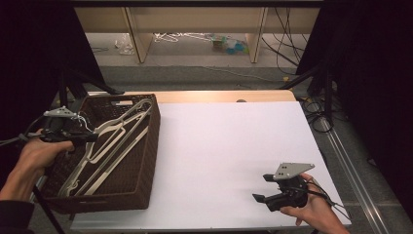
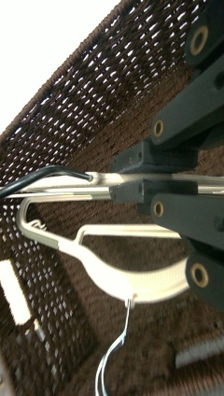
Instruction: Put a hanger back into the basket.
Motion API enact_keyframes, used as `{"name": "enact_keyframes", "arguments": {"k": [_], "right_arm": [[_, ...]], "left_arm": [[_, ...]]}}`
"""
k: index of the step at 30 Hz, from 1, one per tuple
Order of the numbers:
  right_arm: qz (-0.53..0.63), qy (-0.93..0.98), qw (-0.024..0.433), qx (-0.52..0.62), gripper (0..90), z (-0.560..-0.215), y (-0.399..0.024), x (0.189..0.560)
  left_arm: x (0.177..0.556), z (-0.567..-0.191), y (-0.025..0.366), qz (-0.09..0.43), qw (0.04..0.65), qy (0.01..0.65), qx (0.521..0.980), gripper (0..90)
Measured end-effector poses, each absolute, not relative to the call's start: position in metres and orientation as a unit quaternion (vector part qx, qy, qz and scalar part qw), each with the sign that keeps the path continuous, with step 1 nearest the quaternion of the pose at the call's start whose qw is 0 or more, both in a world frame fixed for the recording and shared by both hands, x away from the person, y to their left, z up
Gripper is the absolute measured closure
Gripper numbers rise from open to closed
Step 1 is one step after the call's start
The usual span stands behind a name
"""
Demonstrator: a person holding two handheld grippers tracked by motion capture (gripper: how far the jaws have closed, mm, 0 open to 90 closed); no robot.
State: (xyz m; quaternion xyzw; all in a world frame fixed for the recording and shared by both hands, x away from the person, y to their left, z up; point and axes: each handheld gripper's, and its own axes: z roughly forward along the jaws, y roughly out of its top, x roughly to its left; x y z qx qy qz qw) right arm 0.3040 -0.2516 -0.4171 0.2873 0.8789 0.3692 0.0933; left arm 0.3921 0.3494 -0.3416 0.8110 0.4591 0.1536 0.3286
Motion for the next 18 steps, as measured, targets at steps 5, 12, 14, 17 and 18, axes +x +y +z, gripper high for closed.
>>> {"name": "enact_keyframes", "arguments": {"k": [5,12,14,17,18], "right_arm": [[0.367,0.879,0.091,0.290,26.8,-0.419,-0.252,0.304],[0.365,0.881,0.089,0.288,26.8,-0.420,-0.252,0.304],[0.365,0.881,0.089,0.287,26.8,-0.420,-0.252,0.305],[0.363,0.882,0.084,0.290,26.8,-0.421,-0.251,0.304],[0.362,0.883,0.086,0.287,26.8,-0.421,-0.251,0.305]], "left_arm": [[0.397,-0.351,0.340,0.151,0.329,0.465,0.808,85.5],[0.405,-0.365,0.337,0.143,0.329,0.476,0.803,85.1],[0.406,-0.367,0.338,0.146,0.329,0.482,0.799,84.8],[0.409,-0.373,0.339,0.156,0.318,0.494,0.794,82.8],[0.410,-0.375,0.340,0.160,0.315,0.500,0.791,82.1]]}}
